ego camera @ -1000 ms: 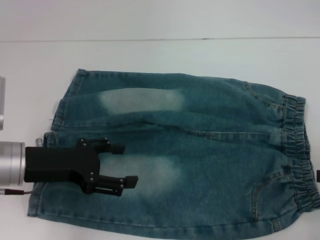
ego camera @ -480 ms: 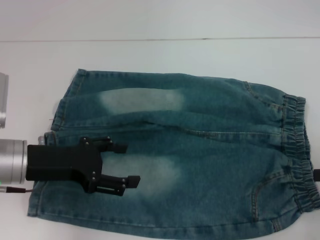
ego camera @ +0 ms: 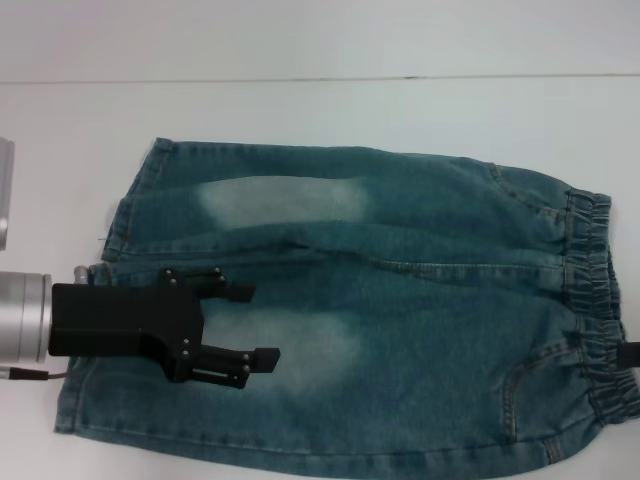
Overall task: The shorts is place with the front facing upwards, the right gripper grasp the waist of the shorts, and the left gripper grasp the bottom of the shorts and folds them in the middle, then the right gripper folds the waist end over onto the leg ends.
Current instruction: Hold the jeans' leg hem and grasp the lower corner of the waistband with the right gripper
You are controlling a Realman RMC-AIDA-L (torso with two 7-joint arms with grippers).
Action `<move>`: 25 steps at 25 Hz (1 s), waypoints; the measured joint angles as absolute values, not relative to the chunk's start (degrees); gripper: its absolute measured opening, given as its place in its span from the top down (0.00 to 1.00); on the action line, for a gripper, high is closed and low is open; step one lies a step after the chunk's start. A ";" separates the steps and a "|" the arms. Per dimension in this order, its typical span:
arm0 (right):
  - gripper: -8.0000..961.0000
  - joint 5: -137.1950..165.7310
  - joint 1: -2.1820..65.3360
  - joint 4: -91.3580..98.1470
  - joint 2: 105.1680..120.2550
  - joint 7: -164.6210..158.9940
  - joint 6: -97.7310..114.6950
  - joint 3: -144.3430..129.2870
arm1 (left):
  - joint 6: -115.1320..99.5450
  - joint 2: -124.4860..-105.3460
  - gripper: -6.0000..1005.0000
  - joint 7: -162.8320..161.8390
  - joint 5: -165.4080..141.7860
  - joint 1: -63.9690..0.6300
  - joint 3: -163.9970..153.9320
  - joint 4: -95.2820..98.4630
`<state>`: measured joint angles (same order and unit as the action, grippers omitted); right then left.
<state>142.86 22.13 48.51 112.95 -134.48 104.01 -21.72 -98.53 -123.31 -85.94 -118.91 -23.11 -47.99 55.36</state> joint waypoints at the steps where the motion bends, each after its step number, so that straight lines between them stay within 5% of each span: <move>1: 0.08 142.86 22.15 48.51 112.98 -134.52 103.98 -21.80 | -98.53 -123.31 0.07 -85.95 -118.91 -23.12 -47.99 55.37; 25: 0.09 143.39 22.11 48.49 113.59 -135.19 101.11 -24.49 | -98.71 -123.31 0.07 -85.96 -118.91 -23.20 -48.17 55.37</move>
